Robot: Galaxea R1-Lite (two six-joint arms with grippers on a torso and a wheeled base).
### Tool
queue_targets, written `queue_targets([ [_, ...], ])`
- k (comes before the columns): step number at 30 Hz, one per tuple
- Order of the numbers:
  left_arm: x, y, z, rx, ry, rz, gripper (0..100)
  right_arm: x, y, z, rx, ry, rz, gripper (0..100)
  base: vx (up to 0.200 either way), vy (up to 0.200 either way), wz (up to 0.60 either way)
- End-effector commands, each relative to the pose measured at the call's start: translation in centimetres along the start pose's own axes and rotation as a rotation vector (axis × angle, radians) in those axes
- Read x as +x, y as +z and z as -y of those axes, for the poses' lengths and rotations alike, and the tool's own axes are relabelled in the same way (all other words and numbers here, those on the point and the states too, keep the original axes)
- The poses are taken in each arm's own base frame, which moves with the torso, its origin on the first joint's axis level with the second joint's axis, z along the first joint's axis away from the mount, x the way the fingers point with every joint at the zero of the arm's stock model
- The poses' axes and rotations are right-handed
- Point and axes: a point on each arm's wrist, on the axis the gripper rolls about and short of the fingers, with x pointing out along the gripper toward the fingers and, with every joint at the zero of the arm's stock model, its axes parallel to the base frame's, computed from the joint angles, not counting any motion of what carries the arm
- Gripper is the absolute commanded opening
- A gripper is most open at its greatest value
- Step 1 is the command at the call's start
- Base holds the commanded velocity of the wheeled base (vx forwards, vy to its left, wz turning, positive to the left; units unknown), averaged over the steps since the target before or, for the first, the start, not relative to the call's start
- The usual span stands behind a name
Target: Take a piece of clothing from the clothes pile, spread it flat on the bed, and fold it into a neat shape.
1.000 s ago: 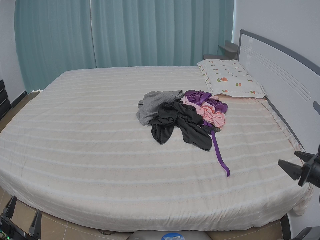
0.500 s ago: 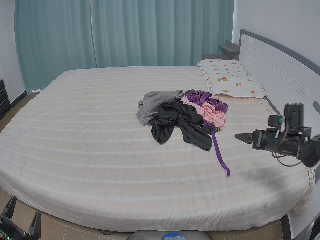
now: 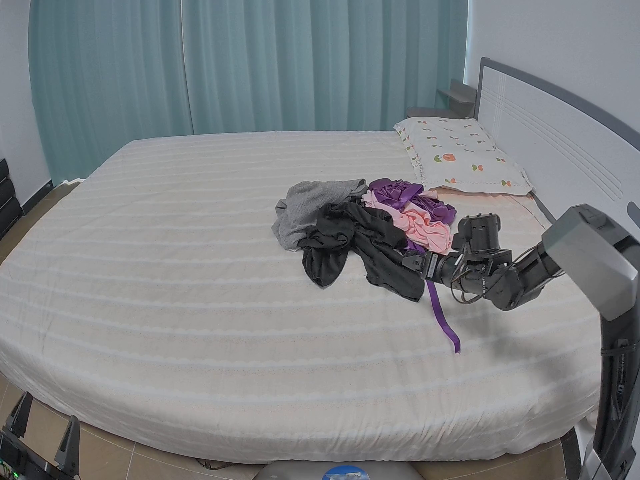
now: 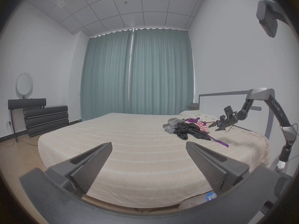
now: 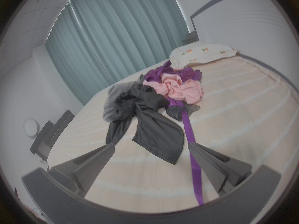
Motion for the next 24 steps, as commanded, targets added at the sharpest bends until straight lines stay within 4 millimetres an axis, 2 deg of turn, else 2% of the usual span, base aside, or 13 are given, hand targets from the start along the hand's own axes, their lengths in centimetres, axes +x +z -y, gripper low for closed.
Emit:
queue_targets([
  [1,0.0,-0.5,0.0,-0.008,0.01,-0.005,100,4.6,-3.7,1.0,0.034,-0.045,-0.072,100,0.0,0.0,0.0],
  [15,0.1,-0.5,0.0,0.008,0.006,-0.005,100,6.2,-3.1,0.8,0.061,-0.05,-0.026,100,0.0,0.0,0.0],
  [18,0.1,-0.5,0.0,0.008,0.004,-0.005,100,6.4,-3.4,0.7,0.061,-0.052,-0.039,100,0.0,0.0,0.0],
  [19,0.1,-0.5,0.0,0.008,0.004,-0.005,100,7.2,-4.1,0.6,0.058,-0.058,-0.051,100,0.0,0.0,0.0],
  [24,0.0,-0.5,0.0,0.008,0.004,-0.004,100,8.3,-4.5,1.1,0.059,-0.088,-0.036,100,0.0,0.0,0.0],
])
